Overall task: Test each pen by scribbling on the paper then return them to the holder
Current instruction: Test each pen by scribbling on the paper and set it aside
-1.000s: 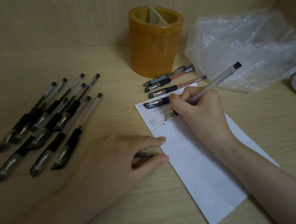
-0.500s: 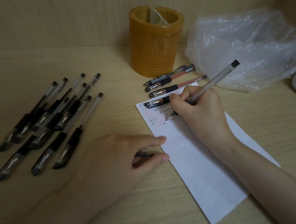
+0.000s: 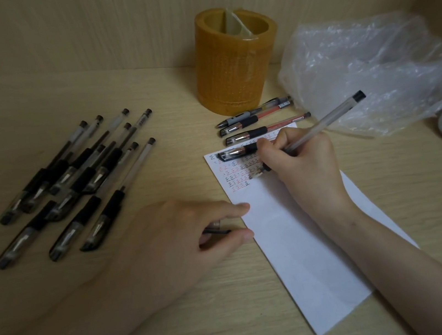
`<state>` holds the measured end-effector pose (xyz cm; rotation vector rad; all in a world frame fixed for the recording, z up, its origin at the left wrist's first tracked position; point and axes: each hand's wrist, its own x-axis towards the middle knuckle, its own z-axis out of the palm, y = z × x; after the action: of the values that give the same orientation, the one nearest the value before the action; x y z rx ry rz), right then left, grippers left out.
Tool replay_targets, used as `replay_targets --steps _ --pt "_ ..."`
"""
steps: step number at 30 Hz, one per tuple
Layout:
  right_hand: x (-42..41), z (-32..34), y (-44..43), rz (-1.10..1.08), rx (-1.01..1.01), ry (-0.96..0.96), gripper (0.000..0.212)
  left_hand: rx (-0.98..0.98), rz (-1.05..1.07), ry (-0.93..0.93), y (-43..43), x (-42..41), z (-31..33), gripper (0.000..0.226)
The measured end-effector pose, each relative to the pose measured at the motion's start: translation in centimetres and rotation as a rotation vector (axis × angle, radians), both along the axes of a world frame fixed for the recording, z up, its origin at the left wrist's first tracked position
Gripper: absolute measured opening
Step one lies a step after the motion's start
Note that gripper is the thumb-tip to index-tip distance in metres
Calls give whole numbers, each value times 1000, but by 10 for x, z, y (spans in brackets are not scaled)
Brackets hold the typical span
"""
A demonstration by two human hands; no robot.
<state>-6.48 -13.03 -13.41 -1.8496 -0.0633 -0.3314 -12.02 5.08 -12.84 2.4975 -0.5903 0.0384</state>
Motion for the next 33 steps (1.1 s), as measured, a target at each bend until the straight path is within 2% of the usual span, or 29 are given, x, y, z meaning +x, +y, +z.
replay_targets --steps 33 --pt "-3 3 1 32 -32 2 43 -57 -15 -2 0 2 -2 46"
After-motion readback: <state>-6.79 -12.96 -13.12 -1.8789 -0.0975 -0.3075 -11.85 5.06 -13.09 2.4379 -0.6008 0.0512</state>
